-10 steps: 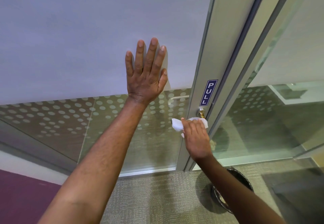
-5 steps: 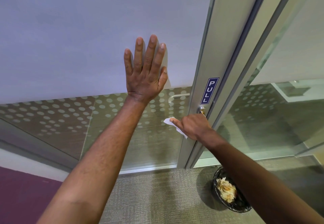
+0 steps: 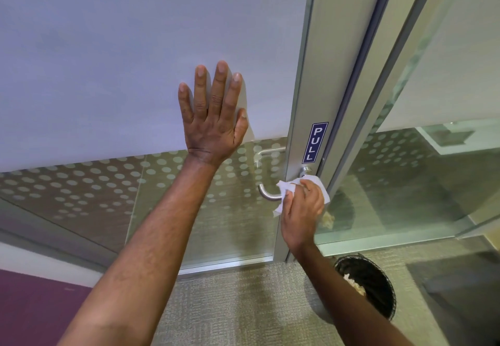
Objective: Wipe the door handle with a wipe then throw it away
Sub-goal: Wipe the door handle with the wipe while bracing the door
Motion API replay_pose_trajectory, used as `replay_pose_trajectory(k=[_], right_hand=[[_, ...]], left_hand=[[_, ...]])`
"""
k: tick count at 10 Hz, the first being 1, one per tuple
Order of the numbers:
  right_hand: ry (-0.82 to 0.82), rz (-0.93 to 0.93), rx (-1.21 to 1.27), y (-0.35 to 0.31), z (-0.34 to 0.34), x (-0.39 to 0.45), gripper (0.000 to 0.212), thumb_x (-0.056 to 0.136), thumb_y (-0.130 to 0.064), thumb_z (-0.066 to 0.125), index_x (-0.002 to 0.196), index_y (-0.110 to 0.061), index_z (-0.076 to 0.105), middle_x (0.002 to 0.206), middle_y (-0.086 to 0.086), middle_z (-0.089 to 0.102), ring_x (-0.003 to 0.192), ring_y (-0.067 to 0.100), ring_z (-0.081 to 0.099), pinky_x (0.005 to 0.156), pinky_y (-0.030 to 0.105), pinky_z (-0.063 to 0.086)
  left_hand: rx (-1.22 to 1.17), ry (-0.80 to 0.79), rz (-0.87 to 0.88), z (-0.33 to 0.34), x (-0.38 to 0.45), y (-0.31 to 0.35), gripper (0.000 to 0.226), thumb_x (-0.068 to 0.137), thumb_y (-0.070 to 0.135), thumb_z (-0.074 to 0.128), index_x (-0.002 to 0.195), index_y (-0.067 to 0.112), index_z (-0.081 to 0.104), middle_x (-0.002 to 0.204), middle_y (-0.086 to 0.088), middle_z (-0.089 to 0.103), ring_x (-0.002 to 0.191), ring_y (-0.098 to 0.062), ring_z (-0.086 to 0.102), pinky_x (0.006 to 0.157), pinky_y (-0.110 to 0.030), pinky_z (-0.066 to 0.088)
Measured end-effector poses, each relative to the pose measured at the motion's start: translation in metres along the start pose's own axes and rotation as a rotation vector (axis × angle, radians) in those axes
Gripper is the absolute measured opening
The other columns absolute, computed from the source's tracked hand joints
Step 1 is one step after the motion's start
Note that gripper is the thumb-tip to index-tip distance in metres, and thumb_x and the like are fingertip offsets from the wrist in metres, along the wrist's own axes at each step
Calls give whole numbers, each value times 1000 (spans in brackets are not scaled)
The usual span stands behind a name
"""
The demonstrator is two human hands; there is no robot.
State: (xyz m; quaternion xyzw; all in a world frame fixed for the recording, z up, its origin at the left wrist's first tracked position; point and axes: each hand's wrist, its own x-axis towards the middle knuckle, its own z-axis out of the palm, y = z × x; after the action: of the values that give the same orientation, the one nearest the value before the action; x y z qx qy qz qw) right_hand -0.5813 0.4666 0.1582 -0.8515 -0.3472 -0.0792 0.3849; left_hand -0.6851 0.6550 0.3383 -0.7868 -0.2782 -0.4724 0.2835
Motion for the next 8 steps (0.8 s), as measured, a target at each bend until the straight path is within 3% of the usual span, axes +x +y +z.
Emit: replay_pose_trajectory(k=[1,2,3,4,5,6,7,8], right_hand=[[56,348,301,-12,-7,13,25,104,-26,51,120,-6,54,126,10,46,111,25,48,96,34,47],[32,742,804,-14,-14,40,22,99,-26,60,99,-5,56,93,6,54,77,20,56,66,20,49],[-118,869,1030,-14,-17,53,29,102,-32,57,89,-7,65,73,8,64,64,25,65,59,27,50],[-315,1055,1298,-9,-20,64,28,108,-31,45,100,-8,59,62,5,64,47,16,60,46,23,41],[-364,1168,1568,-3,-20,68,24,108,-34,46,96,-15,53,67,4,51,49,12,45,49,26,38],[-414,1266,1818,1,-20,69,39,103,-27,53,67,-20,39,56,-2,27,47,12,28,55,22,30],[-466,1339,1830,-3,-21,74,48,100,-25,52,59,-20,29,50,-1,21,40,12,25,41,19,28],[-433,1482,1794,0,-16,80,42,99,-16,39,60,-20,24,52,0,17,38,11,23,39,18,27]], left_hand=[[6,-2,2,0,1,0,67,103,38,42,160,17,13,171,-1,-4,156,-26,-15,124,-54,-2],[-3,-4,-16,1,0,0,65,103,37,44,159,17,20,165,-8,16,156,-26,-15,124,-55,0],[-3,2,-14,1,-1,-1,66,103,37,43,160,16,16,163,-11,20,156,-26,-15,124,-55,0],[2,5,-2,1,-1,0,65,103,38,43,160,16,17,162,-11,21,156,-27,-14,124,-55,0],[14,6,0,1,-1,0,62,103,38,43,158,17,23,162,-10,22,156,-27,-14,124,-55,1],[16,8,-6,2,-1,0,60,103,37,44,156,17,26,162,-10,22,156,-26,-14,124,-55,2],[10,7,-11,1,-1,0,60,103,37,45,156,17,27,162,-10,22,156,-26,-14,124,-55,2],[20,2,-13,1,-1,1,60,103,37,44,157,17,26,162,-10,22,156,-26,-15,124,-55,1]])
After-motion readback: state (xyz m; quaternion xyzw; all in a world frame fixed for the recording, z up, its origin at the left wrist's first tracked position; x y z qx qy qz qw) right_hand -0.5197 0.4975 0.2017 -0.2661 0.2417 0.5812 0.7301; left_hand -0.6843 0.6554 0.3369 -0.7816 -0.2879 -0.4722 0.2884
